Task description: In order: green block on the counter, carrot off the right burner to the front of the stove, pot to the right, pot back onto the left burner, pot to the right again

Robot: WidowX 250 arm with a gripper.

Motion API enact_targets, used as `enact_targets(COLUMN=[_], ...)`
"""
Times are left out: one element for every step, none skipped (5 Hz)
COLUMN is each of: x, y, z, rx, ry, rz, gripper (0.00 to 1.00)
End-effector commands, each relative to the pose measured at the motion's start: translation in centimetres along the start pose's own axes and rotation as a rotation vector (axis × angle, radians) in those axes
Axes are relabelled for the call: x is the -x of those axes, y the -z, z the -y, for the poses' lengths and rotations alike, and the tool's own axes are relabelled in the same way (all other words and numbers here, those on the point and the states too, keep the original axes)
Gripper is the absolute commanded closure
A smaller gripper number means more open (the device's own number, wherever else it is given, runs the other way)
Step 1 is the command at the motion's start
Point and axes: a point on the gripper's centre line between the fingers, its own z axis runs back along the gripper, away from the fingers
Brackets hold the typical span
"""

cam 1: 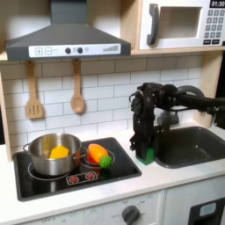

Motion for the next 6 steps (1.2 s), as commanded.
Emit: enact_targets(x=[0.0, 0.06, 0.02, 0.04, -0.02, 0.22], y=[0.38, 0.46, 0.34, 0.39, 0.17, 0.24], z=[-0.46, -0.28, -0.41, -0.45, -0.77, -0.7], rx=[-0.018, -0.024, -0.028, -0.035, -0.038, -0.039], ry=[-0.003, 0.013, 0.008, 0.004, -0.006, -0.005], rz=[0.004, 0.002, 0.01, 0.011, 0.017, 0.012], gripper=[1.0, 1.0, 1.0, 0.92, 0.0, 0.0])
